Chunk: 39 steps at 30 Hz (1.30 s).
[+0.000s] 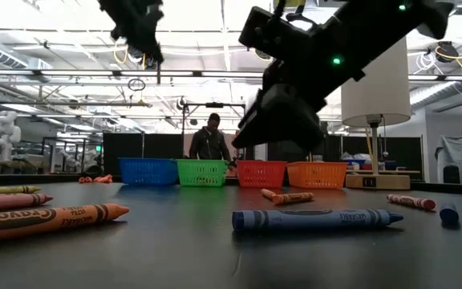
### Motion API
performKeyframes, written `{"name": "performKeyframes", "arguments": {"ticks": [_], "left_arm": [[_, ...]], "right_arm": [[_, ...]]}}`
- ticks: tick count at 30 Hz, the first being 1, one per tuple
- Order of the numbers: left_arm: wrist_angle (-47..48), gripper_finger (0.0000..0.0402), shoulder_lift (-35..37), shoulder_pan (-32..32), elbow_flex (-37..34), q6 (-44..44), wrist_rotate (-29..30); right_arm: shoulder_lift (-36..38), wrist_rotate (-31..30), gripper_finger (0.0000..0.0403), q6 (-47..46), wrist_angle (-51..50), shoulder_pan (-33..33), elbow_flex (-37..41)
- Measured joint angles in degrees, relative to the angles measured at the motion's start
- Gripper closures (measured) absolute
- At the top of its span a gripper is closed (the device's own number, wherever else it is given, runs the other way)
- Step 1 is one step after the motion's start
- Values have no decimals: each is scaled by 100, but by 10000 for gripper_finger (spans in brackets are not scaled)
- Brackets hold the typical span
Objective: Sort crayons
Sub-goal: Put the yellow crayon into the blue bin
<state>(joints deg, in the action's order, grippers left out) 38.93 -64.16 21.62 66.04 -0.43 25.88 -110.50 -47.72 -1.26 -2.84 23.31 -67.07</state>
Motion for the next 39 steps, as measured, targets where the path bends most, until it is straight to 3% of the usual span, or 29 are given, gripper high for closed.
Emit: {"name": "performKeyframes", "arguments": {"ticks": [3, 10, 15, 26, 31, 39], "left_arm": [[10, 375, -217, 722, 0, -219, -188], [67, 375, -1283, 1888, 0, -11, -1822], [119, 375, -2062, 2311, 0, -62, -2005], [104, 375, -2985, 2508, 0, -229, -2131], [205, 370, -3073, 2506, 0, -373, -2514], [243, 289, -3071, 2486, 0, -661, -2475]], "right_arm": [[0, 2, 206, 0, 251, -53, 0], [0, 2, 206, -5, 599, -83, 0], [0, 2, 207, -106, 589, -66, 0], [0, 6, 206, -73, 500, -79, 0], [-9, 5, 207, -57, 468, -128, 0], [-22, 279, 207, 67, 329, -135, 0]]}}
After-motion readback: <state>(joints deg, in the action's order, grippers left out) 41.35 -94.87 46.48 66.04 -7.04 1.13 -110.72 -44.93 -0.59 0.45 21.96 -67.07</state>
